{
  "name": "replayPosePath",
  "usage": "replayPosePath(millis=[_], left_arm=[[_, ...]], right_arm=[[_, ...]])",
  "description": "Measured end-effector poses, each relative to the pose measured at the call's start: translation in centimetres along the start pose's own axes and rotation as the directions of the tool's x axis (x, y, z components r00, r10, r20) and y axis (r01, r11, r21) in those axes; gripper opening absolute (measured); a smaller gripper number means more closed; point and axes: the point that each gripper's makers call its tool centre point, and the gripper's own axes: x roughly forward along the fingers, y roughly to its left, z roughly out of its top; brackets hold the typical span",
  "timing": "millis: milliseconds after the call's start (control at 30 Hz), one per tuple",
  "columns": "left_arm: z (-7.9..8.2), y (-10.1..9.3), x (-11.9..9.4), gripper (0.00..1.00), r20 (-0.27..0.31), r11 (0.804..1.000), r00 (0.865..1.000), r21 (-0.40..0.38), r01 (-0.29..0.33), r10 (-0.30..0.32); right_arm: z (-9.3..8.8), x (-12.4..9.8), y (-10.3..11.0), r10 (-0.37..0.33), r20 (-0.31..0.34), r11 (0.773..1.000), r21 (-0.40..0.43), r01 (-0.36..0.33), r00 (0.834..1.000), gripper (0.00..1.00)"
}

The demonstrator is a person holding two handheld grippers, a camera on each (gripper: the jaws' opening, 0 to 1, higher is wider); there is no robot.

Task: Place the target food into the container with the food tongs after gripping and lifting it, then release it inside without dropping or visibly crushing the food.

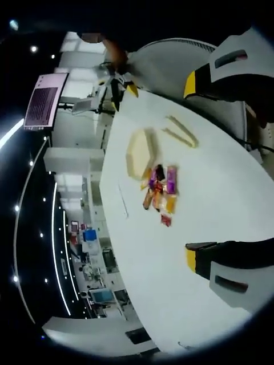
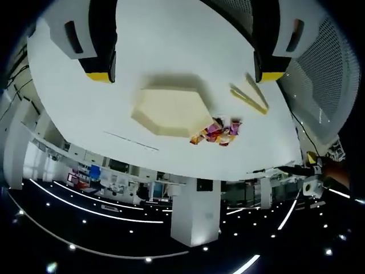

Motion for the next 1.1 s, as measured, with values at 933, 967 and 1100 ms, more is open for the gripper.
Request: replayPosePath(millis=[933, 967, 1100], left_arm=[[-0.1, 1.9, 1.7, 0.99, -0.01, 0.999, 1.0, 0.04, 0.001, 0.0], [0.0, 2.0, 1.7, 0.99, -0.008, 0.999, 1.0, 0.039, 0.0, 0.0], [0.6, 1.6, 1.8, 0.99, -0.009, 0.999, 1.0, 0.046, 0.026, -0.025]], right_arm=[[-0.9, -0.1, 0.0, 0.003, -0.059, 1.0, -0.017, -0.004, 0.998, 0.99], [-0.8, -0.1, 0.2, 0.007, -0.06, 1.0, -0.03, -0.008, 0.998, 0.99], [-0.9, -0.2, 0.3, 0.01, -0.061, 0.999, -0.03, -0.012, 0.998, 0.99]])
